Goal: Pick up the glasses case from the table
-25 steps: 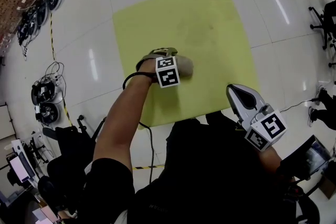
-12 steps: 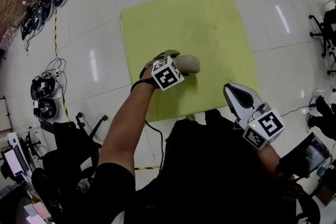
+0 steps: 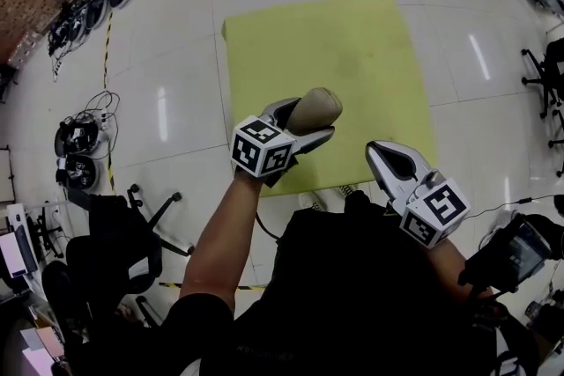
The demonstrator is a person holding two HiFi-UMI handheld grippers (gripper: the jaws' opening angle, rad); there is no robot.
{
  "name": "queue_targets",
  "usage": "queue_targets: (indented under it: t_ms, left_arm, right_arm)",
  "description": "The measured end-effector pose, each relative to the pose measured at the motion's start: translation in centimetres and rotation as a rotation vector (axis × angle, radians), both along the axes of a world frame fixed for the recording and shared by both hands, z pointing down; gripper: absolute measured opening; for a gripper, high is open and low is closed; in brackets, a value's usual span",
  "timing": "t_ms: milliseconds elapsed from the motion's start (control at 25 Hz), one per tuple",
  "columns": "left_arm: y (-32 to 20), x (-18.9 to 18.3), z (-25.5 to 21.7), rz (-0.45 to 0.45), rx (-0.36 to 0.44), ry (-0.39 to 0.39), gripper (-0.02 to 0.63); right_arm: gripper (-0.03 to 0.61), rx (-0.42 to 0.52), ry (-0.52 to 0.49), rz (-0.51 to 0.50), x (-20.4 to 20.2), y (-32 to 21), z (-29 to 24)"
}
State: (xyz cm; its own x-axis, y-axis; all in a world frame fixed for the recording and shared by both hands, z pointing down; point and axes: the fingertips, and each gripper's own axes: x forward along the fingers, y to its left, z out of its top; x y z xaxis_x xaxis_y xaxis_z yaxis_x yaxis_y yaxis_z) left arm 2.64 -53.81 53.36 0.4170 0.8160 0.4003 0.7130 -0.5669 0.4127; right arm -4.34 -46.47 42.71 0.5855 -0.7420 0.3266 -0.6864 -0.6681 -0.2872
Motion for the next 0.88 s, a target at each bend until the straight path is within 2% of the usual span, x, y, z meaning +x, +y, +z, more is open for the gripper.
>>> queue_targets:
  t_ms: [80,360,600,760,880]
  left_arm:
    - [-0.5,-0.3,-1.9,-0.04,-0.062,0.013,0.419]
    - [-2.8,-2.2,-7.8,-0.136,-0.198,0.092,0.419]
    - [-3.3,-5.6,-14.1,-0.171,-0.307,0.213,0.419]
    - [-2.9,-7.7,-17.4,-0.19,-0.356,0.245,0.419]
    - [-2.4,-9.2,-19.0,-0.225,-0.357,0.251,0.419]
  right_arm:
    - [0.002,0.007,-0.001,-0.011,-0.2,-0.4,-0.3]
    - [0.002,0.002,0.041,-0.066,-1.0,-2.4,-1.4]
    - [0.002,0.064,0.041,-0.103,-1.7,-3.9,-2.9]
    - [0.003,0.097,0.047,-0.108,-1.8,-4.1,-3.3]
    - [0.002,0.105,0.05,-0.103,-2.2,-3.7,-3.8]
